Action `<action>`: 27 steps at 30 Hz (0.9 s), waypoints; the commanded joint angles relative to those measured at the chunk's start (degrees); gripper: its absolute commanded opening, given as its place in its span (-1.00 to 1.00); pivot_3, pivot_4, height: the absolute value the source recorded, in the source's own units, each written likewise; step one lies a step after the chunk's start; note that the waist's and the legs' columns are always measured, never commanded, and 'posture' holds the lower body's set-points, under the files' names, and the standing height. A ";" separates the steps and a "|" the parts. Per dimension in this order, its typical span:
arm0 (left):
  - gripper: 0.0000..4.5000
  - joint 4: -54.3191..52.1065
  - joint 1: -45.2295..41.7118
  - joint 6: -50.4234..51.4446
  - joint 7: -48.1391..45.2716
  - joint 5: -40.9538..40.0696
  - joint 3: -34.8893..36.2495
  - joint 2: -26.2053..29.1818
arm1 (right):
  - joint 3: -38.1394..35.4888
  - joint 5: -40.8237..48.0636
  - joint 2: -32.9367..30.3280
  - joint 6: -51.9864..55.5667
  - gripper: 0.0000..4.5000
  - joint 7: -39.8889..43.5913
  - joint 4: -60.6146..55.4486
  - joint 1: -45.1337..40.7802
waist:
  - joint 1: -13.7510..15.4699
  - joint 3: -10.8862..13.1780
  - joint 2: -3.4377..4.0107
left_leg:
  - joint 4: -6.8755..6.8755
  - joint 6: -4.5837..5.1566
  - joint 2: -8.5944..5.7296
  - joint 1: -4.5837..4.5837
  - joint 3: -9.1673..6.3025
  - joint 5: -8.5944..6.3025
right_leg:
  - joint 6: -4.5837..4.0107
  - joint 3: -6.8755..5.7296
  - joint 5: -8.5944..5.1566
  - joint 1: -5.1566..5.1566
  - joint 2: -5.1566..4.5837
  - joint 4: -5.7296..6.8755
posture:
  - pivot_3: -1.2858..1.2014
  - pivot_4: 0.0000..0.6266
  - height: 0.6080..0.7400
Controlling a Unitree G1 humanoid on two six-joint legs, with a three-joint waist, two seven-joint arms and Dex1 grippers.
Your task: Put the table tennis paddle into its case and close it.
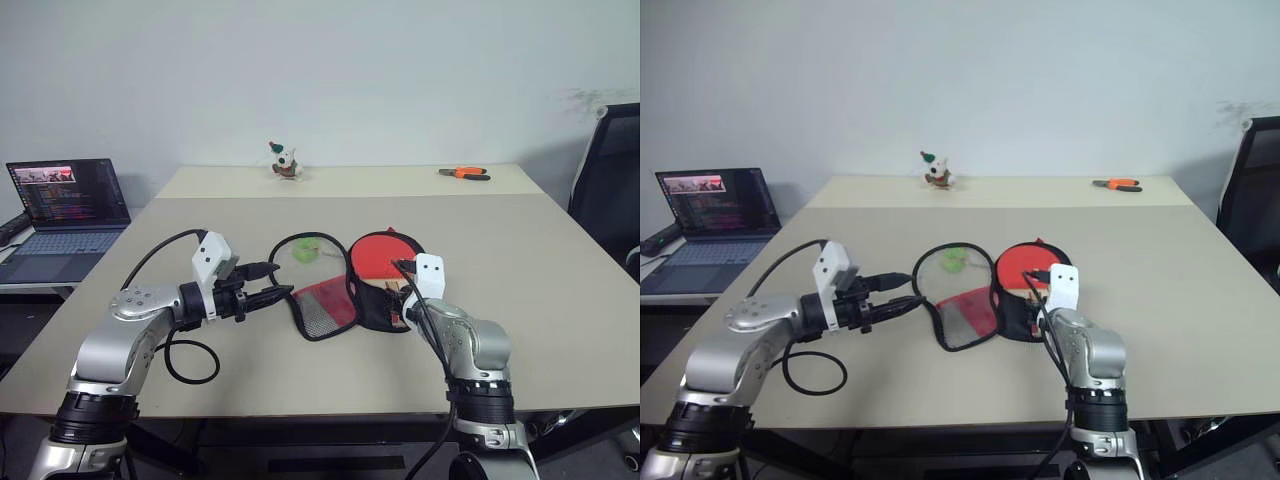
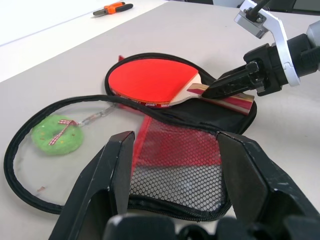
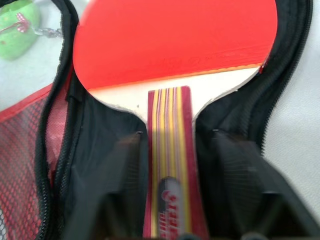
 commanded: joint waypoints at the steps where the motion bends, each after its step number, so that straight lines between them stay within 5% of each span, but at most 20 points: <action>1: 0.27 -1.23 -0.13 -1.17 0.14 -0.34 1.66 0.76 | 1.66 0.20 0.43 -1.17 0.80 0.02 -2.21 -0.05 | 0.00 0.00 0.00 | 0.00 0.00 0.00 0.00 0.00 0.00 | 0.00 0.00 0.00 0.00 0.00 0.00 | 0.03 -0.52 1.00; 2: 0.27 -1.18 -0.07 -1.22 0.19 -0.28 1.71 0.81 | 3.13 0.08 -0.29 -1.44 0.94 0.97 -3.52 0.16 | 0.00 0.00 0.00 | 0.00 0.00 0.00 0.00 0.00 0.00 | 0.00 0.00 0.00 0.00 0.00 0.00 | 0.03 -0.52 1.00; 7: 0.27 0.51 0.66 -1.05 1.39 0.68 2.47 1.37 | 6.16 6.04 -6.73 2.69 0.94 11.17 -13.49 -0.53 | 0.05 0.00 0.00 | 0.01 0.00 -0.01 -0.02 0.00 0.00 | 0.00 -0.01 0.00 0.00 0.00 -0.02 | 0.03 -0.52 1.00; 14: 0.27 10.38 -0.19 -3.96 5.45 8.89 -0.49 2.69 | 6.02 20.36 -25.23 8.64 0.94 32.10 -23.86 -2.59 | 0.15 0.00 -0.01 | 0.02 0.01 0.01 0.00 -0.04 -0.01 | 0.01 -0.06 0.00 0.03 0.01 -0.02 | 0.03 -0.52 1.00; 22: -0.95 26.62 -8.53 -8.55 8.30 15.78 -5.43 -2.35 | 5.80 28.50 -37.39 7.41 0.96 43.17 -26.16 -2.06 | 0.39 -0.07 -0.12 | 0.06 0.02 -0.01 -0.05 -0.09 -0.01 | 0.02 -0.16 0.00 0.08 -0.02 -0.06 | 0.03 -0.52 1.00; 27: -0.99 34.14 -13.34 -11.33 7.29 18.52 -8.40 -5.22 | 6.23 28.74 -39.20 6.22 0.96 43.12 -26.01 -1.60 | 0.34 -0.09 -0.15 | 0.06 0.02 -0.02 -0.07 -0.09 -0.01 | 0.02 -0.15 0.00 0.06 -0.04 -0.05 | 0.03 -0.52 1.00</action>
